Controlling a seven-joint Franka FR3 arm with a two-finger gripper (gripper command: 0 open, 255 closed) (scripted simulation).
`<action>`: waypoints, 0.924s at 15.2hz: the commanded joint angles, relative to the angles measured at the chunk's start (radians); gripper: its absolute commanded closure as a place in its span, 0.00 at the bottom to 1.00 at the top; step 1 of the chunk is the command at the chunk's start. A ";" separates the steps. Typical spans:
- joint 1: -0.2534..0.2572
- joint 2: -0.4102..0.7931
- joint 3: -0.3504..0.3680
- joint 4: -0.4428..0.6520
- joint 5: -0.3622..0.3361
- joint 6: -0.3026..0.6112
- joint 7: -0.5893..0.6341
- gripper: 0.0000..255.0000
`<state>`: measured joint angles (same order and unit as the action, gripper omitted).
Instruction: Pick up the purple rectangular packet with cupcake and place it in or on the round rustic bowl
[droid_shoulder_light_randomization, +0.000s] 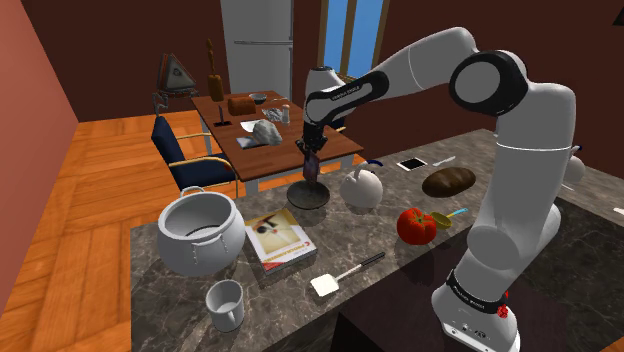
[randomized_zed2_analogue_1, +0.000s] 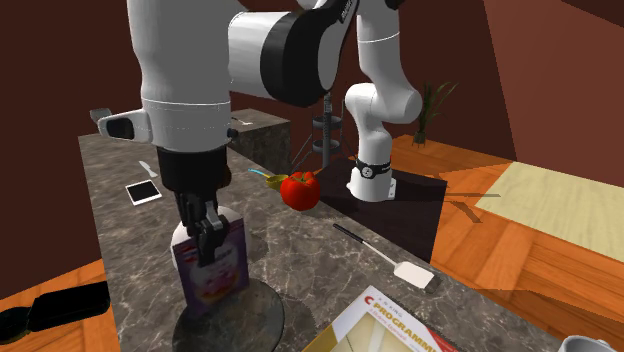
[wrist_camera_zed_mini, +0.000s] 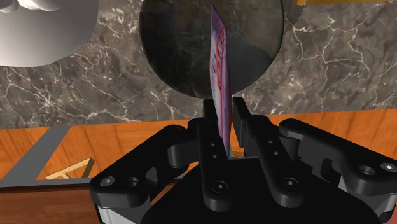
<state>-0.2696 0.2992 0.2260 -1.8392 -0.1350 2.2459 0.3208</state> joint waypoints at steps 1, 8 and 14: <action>0.002 0.016 -0.002 -0.005 -0.006 0.021 0.005 1.00; 0.007 0.061 -0.009 -0.038 -0.025 0.097 0.020 1.00; 0.007 0.061 -0.009 -0.038 -0.025 0.097 0.020 1.00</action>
<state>-0.2624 0.3600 0.2165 -1.8773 -0.1596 2.3431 0.3409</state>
